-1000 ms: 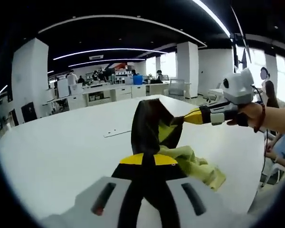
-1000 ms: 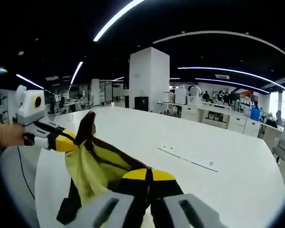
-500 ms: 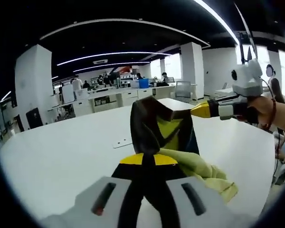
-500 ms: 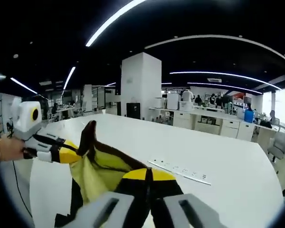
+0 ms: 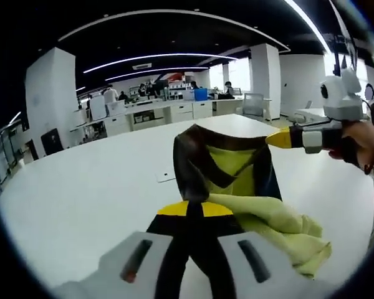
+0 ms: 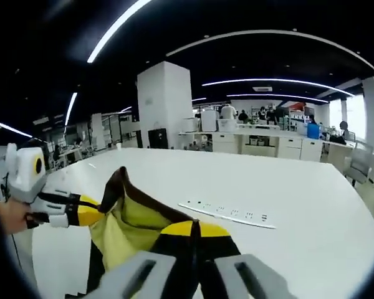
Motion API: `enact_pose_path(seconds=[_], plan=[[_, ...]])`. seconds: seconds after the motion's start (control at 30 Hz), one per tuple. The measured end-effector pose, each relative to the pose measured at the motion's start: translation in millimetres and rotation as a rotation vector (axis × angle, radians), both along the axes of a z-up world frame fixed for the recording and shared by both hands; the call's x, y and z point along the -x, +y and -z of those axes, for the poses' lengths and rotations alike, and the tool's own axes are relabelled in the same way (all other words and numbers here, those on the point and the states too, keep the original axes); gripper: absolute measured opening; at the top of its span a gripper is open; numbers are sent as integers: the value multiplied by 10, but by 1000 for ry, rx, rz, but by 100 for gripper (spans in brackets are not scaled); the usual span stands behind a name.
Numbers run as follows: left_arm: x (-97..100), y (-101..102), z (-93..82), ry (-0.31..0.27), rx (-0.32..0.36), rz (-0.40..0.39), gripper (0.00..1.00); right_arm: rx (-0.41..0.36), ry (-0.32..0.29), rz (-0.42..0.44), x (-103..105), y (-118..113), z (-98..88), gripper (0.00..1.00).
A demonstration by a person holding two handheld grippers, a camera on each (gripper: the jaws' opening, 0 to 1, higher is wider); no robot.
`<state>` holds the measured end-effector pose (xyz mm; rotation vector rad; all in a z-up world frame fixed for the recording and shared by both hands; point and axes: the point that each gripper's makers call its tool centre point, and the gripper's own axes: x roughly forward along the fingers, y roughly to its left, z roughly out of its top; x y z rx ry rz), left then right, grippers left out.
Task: Fold the garment on the visible template until the final outline fits inside the template.
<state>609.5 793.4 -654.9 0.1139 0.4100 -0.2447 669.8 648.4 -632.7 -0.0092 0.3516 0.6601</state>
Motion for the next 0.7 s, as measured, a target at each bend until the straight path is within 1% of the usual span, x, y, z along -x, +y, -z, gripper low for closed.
enact_pose_path(seconds=[0.13, 0.2, 0.23, 0.3, 0.37, 0.43, 0.7], plan=[[-107, 15, 174, 32, -9, 1, 2, 9, 28, 21, -112, 16, 173, 0], [-159, 17, 305, 65, -6, 3, 2, -4, 66, 43, -184, 28, 320, 0], [-178, 18, 350, 77, 5, 1, 2, -9, 108, 53, -196, 33, 429, 0], [-235, 36, 458, 94, 8, -2, 2, 2, 105, 57, -250, 39, 506, 0], [-262, 49, 556, 114, 6, -6, 2, 23, 129, 59, -283, 49, 637, 0], [-298, 62, 627, 125, 6, -7, 2, 39, 141, 68, -325, 38, 740, 0], [-392, 80, 878, 169, 12, -17, 2, 41, 190, 98, -432, 7, 993, 0]])
